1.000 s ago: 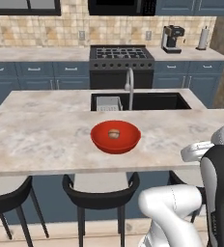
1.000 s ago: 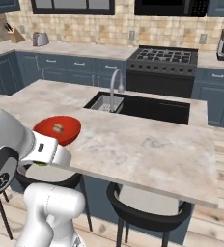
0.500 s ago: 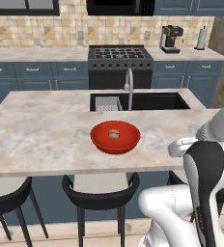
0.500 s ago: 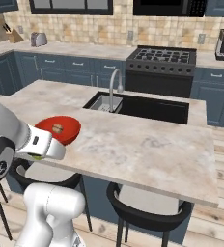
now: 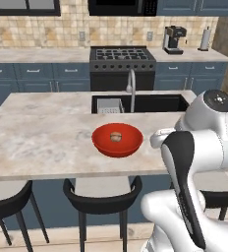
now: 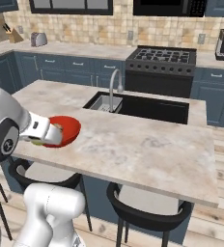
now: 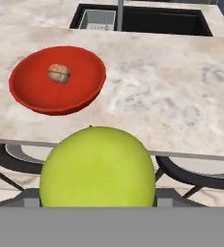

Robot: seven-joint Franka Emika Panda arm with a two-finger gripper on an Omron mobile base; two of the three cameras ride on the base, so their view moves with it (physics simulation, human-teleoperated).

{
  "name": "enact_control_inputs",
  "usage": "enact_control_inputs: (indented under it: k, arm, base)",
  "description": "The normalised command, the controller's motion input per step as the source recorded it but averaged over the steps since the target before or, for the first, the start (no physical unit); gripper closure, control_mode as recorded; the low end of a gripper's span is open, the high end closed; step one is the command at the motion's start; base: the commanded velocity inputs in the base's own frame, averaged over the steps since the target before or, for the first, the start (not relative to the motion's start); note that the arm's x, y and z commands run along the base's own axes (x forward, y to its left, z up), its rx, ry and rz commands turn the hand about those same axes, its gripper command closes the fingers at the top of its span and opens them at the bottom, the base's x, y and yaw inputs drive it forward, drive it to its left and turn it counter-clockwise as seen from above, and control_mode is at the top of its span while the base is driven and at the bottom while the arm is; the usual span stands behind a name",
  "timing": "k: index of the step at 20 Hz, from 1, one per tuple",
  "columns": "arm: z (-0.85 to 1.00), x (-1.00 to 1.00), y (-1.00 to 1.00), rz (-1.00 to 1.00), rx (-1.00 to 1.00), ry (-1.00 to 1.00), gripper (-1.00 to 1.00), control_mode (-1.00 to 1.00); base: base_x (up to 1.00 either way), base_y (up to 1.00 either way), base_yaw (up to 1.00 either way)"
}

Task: Retrieve the tangerine and pear from the fridge and place them into the bowl on the dining table.

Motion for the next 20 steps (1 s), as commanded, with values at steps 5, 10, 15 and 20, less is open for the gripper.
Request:
enact_control_inputs:
  k: [5, 10, 15, 20]
  arm:
    - [-0.01, 0.69, 0.18, 0.02, 0.08, 0.06, 1.0, -1.0]
    - [-0.11, 0.55, 0.26, 0.04, 0.06, 0.07, 1.0, -1.0]
    - [-0.26, 0.46, 0.36, 0.0, 0.0, 0.03, 1.0, -1.0]
    - [-0.2, 0.44, 0.28, 0.0, 0.0, 0.01, 1.0, -1.0]
  base:
    - [0.0, 0.0, 0.0]
    - [0.0, 0.0, 0.0]
    - [0.0, 0.0, 0.0]
    - [0.0, 0.0, 0.0]
